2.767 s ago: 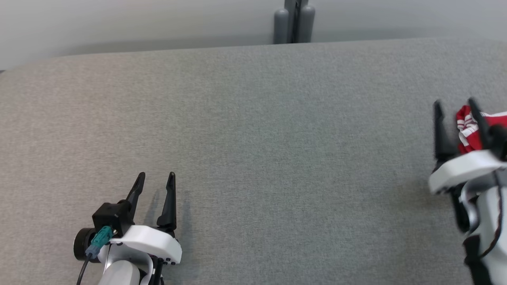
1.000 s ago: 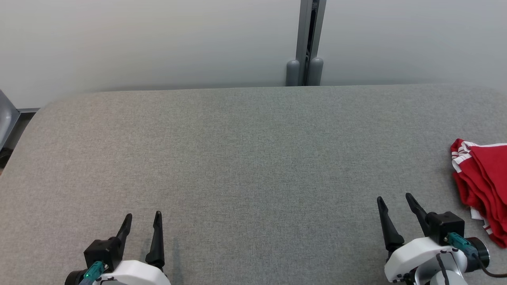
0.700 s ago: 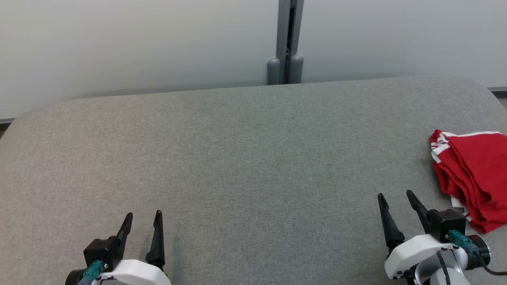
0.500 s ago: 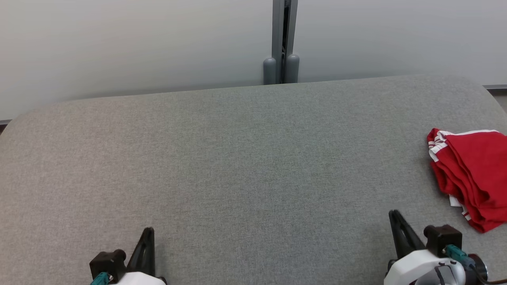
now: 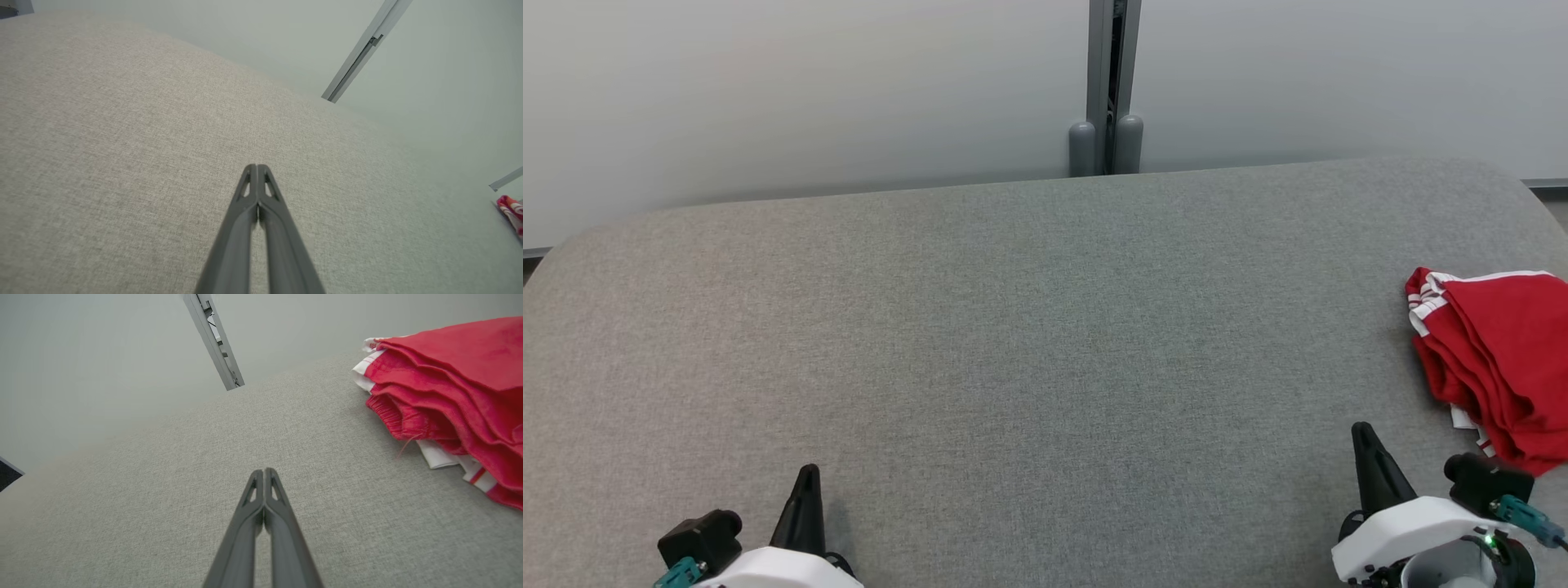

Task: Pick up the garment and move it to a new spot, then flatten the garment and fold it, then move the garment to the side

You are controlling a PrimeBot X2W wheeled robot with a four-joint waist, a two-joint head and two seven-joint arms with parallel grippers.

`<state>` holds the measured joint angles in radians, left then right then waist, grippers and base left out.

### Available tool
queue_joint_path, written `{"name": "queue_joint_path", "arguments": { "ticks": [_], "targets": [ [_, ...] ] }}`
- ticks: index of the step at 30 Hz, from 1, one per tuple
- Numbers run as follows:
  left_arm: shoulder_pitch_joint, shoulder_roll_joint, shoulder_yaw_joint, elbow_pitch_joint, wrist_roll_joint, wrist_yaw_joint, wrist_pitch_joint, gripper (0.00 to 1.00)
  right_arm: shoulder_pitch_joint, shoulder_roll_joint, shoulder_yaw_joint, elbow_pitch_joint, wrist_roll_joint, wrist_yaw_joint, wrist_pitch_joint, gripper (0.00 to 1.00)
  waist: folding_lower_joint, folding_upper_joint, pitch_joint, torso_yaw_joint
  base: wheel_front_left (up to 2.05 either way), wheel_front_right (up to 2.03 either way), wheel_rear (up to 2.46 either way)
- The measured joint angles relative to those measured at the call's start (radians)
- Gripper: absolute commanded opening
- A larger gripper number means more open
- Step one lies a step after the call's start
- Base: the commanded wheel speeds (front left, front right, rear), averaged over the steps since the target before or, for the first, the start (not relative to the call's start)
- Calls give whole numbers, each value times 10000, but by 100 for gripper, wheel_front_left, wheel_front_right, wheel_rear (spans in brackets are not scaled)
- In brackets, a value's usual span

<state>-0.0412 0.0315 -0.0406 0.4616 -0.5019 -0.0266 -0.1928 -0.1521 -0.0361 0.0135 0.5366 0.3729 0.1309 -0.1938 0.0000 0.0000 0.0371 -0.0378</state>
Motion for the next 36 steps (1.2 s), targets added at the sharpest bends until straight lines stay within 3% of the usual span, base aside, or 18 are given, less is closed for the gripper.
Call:
{"name": "queue_joint_path", "arguments": {
  "ticks": [17,36],
  "targets": [
    [-74,36,357,-525,-2656,-253,709,0,128,-15,-286,-715,2991,0,717,0,0,0,-54,62,0,0,0],
    [-240,73,662,-955,-4882,-430,1327,0,190,-35,-527,-1302,5438,-2,1329,0,0,0,-109,122,0,0,0]
  ]
}}
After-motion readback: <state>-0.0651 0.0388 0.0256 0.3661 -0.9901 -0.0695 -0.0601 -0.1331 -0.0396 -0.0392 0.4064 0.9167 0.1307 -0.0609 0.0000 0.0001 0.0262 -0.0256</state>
